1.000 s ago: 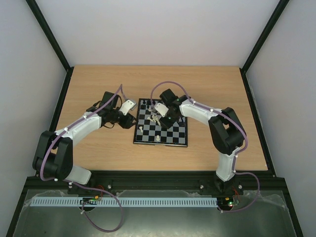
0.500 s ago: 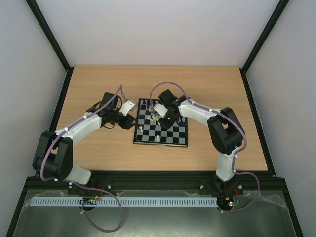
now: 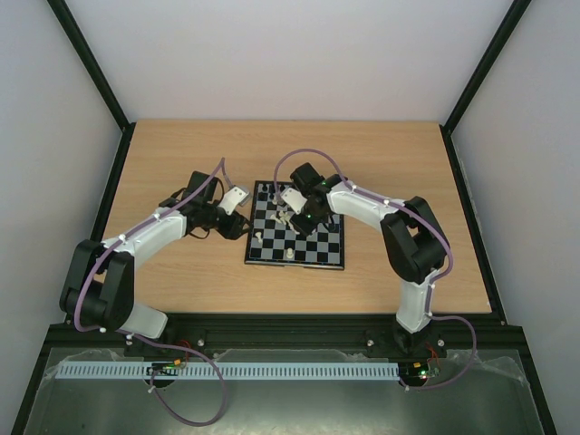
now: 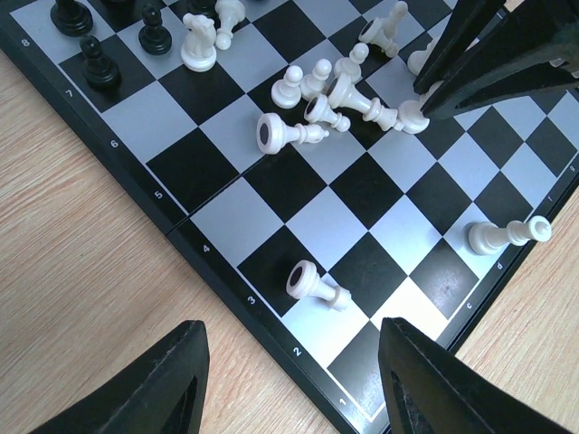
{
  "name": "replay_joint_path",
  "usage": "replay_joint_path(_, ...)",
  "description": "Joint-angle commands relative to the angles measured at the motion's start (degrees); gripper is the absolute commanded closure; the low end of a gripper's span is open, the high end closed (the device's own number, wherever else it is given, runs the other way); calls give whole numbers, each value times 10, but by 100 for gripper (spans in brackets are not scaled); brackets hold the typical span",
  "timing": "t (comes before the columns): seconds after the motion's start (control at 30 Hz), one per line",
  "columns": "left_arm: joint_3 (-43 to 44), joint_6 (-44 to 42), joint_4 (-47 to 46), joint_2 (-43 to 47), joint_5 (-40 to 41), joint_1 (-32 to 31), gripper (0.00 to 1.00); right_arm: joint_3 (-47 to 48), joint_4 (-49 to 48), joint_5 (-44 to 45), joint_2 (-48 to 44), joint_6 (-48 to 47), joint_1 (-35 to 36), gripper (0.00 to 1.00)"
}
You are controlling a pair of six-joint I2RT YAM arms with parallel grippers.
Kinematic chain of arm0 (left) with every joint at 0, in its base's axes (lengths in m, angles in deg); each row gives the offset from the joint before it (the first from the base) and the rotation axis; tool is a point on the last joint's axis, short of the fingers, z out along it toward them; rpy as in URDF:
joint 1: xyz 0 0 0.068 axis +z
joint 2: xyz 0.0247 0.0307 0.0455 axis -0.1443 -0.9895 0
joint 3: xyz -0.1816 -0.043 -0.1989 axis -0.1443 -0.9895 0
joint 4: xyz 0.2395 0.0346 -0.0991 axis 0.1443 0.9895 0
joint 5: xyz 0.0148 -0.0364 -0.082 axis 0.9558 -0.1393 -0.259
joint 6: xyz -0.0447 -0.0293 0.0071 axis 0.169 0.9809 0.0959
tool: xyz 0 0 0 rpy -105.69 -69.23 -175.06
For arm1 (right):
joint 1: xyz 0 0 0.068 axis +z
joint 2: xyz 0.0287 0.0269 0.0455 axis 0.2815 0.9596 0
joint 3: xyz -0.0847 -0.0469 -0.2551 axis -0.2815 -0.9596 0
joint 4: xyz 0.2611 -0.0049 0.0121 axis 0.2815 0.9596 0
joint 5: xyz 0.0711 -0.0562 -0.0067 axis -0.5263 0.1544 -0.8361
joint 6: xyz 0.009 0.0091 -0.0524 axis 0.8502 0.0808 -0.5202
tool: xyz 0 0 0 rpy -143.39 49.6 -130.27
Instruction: Set up the chess pieces on the board
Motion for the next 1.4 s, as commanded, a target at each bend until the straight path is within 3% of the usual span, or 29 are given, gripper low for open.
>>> replay_joint_path(0.0, -4, 2, -8, 7, -11, 1, 45, -5, 28, -4, -20, -2, 2, 93)
replay_joint_path(0.43, -9, 8, -15, 2, -16, 0, 45, -193, 6, -18, -196, -31, 8, 94)
replay_joint_path(1.17, -11, 10, -17, 3, -15, -3, 44, -194, -9, -8, -156, -63, 29, 92)
replay_joint_path(1.37, -11, 11, -19, 2, -17, -2, 44, -200, -7, -4, -158, -62, 29, 85)
